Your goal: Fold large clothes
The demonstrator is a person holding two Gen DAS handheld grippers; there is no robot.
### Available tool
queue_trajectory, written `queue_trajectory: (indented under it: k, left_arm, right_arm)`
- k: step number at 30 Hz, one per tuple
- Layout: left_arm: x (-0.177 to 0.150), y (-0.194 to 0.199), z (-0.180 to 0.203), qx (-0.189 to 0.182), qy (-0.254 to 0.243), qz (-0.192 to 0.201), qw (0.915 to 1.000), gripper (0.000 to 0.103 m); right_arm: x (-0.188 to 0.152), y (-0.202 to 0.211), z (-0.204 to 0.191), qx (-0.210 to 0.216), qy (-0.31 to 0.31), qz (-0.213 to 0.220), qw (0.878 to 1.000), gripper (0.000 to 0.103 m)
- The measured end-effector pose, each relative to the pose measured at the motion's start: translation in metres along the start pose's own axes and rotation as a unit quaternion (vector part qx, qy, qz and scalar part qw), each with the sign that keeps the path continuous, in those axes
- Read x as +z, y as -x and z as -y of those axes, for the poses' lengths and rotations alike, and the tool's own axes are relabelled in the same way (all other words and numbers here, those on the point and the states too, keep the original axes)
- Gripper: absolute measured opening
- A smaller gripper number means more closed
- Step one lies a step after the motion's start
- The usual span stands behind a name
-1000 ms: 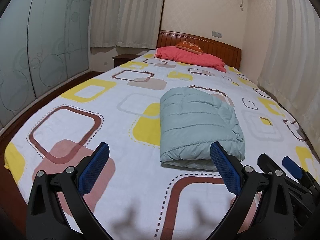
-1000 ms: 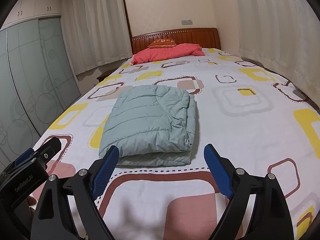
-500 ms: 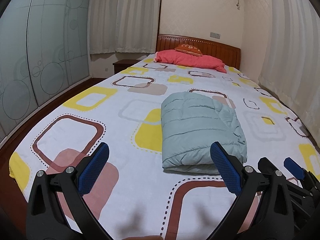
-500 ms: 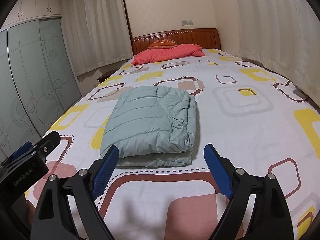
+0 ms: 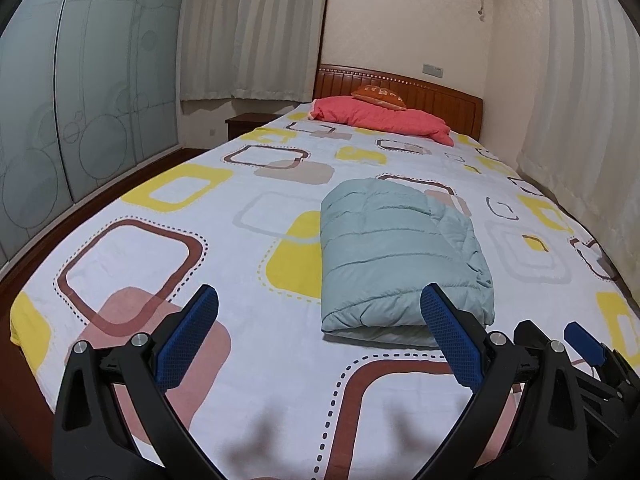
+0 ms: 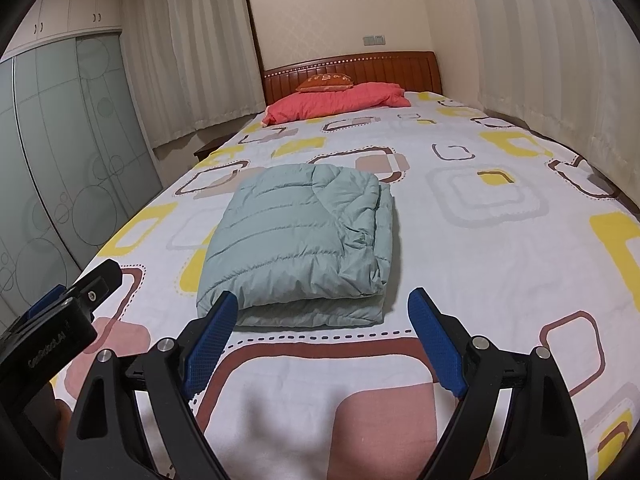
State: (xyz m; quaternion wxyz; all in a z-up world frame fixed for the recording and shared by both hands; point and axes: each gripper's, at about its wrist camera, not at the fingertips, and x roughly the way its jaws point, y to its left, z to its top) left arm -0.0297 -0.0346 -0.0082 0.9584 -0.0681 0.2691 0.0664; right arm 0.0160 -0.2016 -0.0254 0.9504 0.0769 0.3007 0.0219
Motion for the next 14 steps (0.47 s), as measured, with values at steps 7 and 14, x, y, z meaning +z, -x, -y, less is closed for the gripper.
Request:
queue_trajectory:
  k: [7, 14]
  left_arm:
    - [-0.003, -0.008, -0.003, 0.003, 0.003, -0.008, 1.0, 0.101]
    - [-0.007, -0.022, -0.011, 0.008, 0.015, -0.03, 0.9994, 0.101]
  right_arm:
    - [-0.002, -0.002, -0.001, 0.001, 0.001, -0.003, 1.0, 0.086]
    - [-0.005, -0.006, 0.002, 0.001, -0.003, -0.01, 1.0, 0.086]
